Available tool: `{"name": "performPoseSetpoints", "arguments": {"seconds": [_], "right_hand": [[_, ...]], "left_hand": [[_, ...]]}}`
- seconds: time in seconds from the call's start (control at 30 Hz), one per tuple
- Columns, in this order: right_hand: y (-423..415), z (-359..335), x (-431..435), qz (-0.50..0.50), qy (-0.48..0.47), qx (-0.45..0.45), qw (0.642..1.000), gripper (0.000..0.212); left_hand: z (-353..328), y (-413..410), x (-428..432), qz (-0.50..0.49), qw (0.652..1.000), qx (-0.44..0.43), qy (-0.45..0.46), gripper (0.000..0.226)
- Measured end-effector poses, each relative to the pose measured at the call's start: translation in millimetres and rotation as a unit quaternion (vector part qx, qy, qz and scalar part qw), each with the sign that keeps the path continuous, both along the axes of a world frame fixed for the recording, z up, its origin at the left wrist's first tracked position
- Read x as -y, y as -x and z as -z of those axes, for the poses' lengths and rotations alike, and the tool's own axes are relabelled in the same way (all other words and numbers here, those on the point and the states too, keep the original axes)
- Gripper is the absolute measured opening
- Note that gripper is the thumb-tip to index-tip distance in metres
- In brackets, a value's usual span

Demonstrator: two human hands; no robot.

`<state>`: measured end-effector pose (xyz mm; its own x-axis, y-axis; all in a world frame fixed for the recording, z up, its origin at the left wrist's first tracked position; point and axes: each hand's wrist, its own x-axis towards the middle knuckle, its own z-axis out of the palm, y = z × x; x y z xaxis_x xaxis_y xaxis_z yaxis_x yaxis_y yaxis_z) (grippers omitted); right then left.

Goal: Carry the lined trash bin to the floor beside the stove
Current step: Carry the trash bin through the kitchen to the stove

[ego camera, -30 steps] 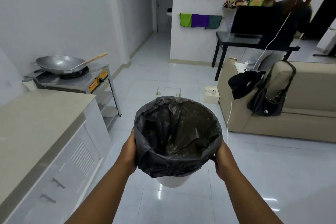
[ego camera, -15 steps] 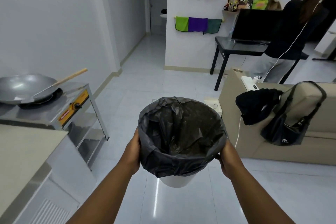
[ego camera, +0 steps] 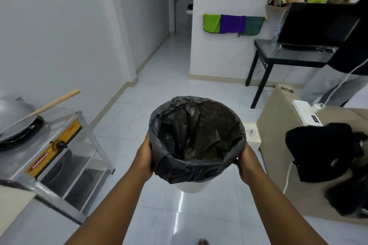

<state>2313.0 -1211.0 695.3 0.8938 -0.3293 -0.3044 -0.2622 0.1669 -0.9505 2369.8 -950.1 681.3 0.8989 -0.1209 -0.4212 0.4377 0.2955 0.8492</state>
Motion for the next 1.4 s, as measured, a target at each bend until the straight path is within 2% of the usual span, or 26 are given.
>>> {"name": "performPoseSetpoints", "arguments": {"seconds": [0.2, 0.5, 0.67, 0.87, 0.97, 1.13, 1.27, 1.4], "right_hand": [[-145.9, -16.4, 35.1, -0.064, 0.015, -0.001, 0.998, 0.029], [-358.6, -12.8, 34.6, -0.105, 0.027, -0.001, 0.994, 0.028], [-474.4, -9.0, 17.8, -0.107, 0.04, -0.007, 0.993, 0.026], [-607.8, -16.1, -3.8, -0.117, 0.052, -0.013, 0.992, 0.024], [-670.8, -13.0, -16.7, -0.123, 0.041, -0.015, 0.991, 0.023], [-772.8, 1.4, -35.2, -0.149, 0.032, -0.015, 0.988, 0.025], [-870.7, 18.0, -64.5, -0.213, 0.024, -0.033, 0.976, 0.042], [-949.9, 22.7, -103.9, -0.289, 0.023, -0.054, 0.955, 0.037]], "left_hand": [[-12.3, -118.2, 31.1, -0.05, 0.999, 0.018, -0.009, 0.037], [1.4, -309.7, 27.5, -0.087, 0.996, 0.021, 0.025, 0.053], [7.1, -424.5, 14.1, -0.097, 0.995, 0.018, 0.032, 0.044], [0.3, -554.4, -13.1, -0.096, 0.995, 0.01, 0.021, 0.056], [-2.8, -611.4, -24.1, -0.103, 0.994, 0.011, 0.025, 0.048], [4.8, -689.5, -46.5, -0.15, 0.988, 0.019, 0.032, 0.049], [16.3, -741.1, -65.3, -0.213, 0.977, 0.011, 0.029, 0.054], [14.6, -770.3, -85.1, -0.289, 0.957, 0.01, 0.017, 0.059]]}}
